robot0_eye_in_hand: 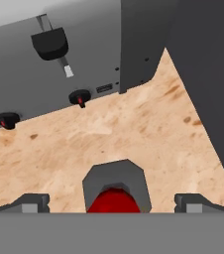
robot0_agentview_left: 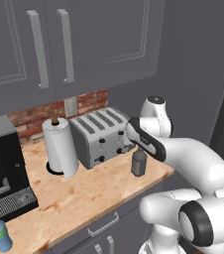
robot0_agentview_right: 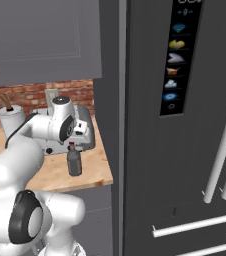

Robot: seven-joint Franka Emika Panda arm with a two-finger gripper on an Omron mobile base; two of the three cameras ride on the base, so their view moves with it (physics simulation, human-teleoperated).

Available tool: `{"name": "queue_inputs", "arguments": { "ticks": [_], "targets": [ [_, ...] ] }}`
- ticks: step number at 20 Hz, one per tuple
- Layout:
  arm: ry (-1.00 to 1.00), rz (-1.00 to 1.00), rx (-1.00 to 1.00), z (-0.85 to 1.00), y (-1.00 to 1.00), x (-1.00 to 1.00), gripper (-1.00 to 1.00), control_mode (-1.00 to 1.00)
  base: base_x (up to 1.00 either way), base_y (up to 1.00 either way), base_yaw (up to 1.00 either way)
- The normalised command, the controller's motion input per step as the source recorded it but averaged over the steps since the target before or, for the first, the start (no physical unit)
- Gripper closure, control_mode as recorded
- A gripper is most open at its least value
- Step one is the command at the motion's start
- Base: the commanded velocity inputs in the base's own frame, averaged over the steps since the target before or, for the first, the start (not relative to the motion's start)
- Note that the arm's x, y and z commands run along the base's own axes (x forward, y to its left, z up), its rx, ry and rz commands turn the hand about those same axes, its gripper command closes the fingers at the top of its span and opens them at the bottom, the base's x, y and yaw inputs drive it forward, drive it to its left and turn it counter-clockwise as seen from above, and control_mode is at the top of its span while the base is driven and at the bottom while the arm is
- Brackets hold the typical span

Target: Place the drinks on the dining counter in a tight cluster.

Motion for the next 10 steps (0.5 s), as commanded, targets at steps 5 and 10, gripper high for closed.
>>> {"name": "queue_inputs", "arguments": {
  "ticks": [5, 10],
  "targets": [
    [0.0, 0.0, 0.0, 0.0, 0.0, 0.06, -1.0, -1.0, 0.0, 0.0, 0.0],
    [0.0, 0.0, 0.0, 0.0, 0.0, 0.02, -1.0, -1.0, 0.0, 0.0, 0.0]
  ]
}}
